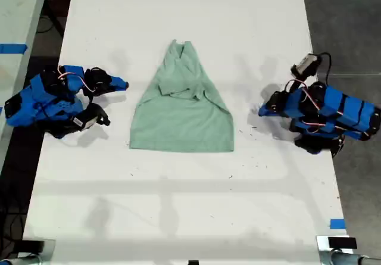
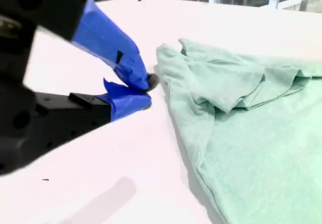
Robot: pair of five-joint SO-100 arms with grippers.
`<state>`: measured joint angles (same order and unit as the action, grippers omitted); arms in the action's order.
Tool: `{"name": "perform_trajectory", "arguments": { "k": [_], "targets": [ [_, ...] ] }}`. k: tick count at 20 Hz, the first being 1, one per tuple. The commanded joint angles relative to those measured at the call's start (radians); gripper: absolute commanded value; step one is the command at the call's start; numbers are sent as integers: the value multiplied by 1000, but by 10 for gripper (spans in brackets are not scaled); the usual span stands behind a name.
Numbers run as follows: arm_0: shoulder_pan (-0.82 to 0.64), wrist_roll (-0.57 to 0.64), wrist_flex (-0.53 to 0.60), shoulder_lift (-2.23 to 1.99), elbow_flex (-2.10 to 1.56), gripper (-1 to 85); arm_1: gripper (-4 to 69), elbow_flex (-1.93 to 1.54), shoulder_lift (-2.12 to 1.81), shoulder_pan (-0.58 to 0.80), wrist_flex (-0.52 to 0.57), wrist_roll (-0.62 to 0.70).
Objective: Fold t shirt
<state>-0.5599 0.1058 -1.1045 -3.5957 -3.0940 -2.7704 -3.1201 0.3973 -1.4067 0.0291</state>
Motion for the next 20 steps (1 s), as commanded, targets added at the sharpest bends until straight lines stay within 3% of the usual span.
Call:
{"name": "perform_trajectory", "arguments": {
  "k": [1,2,4,5,9,13,20],
  "targets": [
    [9,-15,-9,-5,44,-1,-4,351,460,-87,84,-23],
    [9,-14,-9,-5,46,-1,0,440,571,-123,104,-29],
    [9,-12,-9,-5,46,-1,120,600,767,-192,126,-40],
    [9,-12,-9,-5,46,-1,143,676,861,-224,129,-44],
    [11,-12,-11,-5,46,-1,152,851,1108,-299,147,-54],
    [11,-12,-11,-5,46,-1,154,785,1275,-279,295,-23],
    [12,-12,-12,-5,46,-1,152,724,1333,-253,311,-104]
  ]
}}
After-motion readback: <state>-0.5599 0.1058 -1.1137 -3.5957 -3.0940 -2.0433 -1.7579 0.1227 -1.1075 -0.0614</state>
